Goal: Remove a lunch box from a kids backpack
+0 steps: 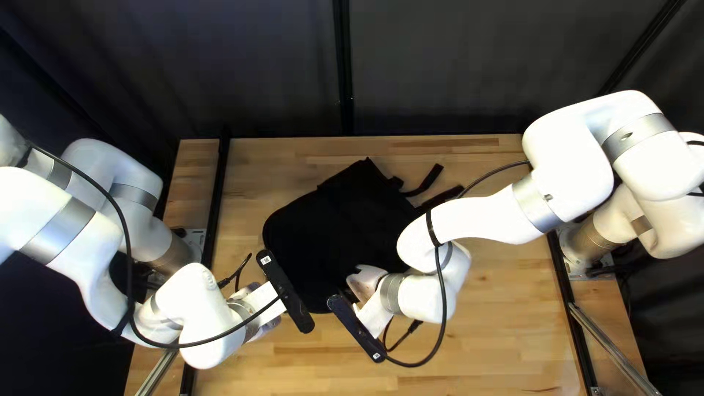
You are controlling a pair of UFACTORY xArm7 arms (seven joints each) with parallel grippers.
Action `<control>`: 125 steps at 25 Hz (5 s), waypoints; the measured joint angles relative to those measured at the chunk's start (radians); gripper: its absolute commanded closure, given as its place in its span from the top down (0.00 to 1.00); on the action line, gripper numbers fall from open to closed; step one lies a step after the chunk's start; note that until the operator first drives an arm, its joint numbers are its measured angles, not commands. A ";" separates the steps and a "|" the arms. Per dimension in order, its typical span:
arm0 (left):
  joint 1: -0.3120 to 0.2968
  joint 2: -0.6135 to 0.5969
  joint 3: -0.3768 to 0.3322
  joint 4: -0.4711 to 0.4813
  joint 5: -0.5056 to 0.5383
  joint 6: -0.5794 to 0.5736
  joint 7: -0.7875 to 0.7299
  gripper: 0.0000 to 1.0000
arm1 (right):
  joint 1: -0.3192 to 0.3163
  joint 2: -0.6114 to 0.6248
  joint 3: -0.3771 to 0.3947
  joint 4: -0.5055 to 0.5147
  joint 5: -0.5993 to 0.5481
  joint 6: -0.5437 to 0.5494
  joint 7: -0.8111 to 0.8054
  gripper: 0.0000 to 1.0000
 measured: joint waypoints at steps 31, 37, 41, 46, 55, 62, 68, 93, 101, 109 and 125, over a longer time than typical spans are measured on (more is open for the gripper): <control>-0.058 0.395 -0.128 0.362 0.352 0.165 -0.191 1.00 | 0.033 -0.010 0.014 -0.041 -0.001 0.025 0.063 0.00; -0.025 0.282 -0.098 0.232 0.346 0.053 -0.155 1.00 | 0.034 -0.012 0.007 -0.054 -0.024 0.010 0.079 0.00; -0.005 0.286 -0.078 0.202 0.388 -0.005 -0.177 1.00 | 0.030 -0.008 0.003 -0.052 -0.031 0.001 0.079 0.00; 0.011 0.319 -0.062 0.198 0.436 -0.048 -0.208 1.00 | 0.038 -0.015 0.002 -0.071 -0.046 -0.001 0.103 0.00; 0.020 0.303 -0.053 0.191 0.437 -0.064 -0.201 0.91 | 0.041 -0.012 -0.001 -0.075 -0.060 -0.008 0.113 0.00; 0.029 0.345 -0.041 0.204 0.488 -0.085 -0.235 0.03 | 0.046 -0.015 -0.005 -0.091 -0.082 -0.016 0.137 0.00; 0.036 0.371 -0.031 0.207 0.516 -0.104 -0.262 0.00 | 0.047 -0.013 -0.008 -0.095 -0.093 -0.023 0.144 0.00; 0.043 0.223 -0.013 0.124 0.345 -0.097 -0.137 0.00 | 0.040 -0.003 0.015 -0.081 -0.023 -0.005 0.103 0.00; 0.040 0.188 -0.003 0.103 0.297 -0.083 -0.108 0.00 | 0.040 -0.003 0.021 -0.082 -0.008 -0.005 0.103 0.00; 0.031 0.136 0.009 0.084 0.243 -0.061 -0.064 0.00 | 0.042 -0.005 0.024 -0.085 -0.008 -0.009 0.101 0.00; -0.006 0.014 0.039 0.045 0.121 0.026 0.019 0.00 | 0.045 0.000 0.022 -0.088 -0.033 -0.032 0.112 0.00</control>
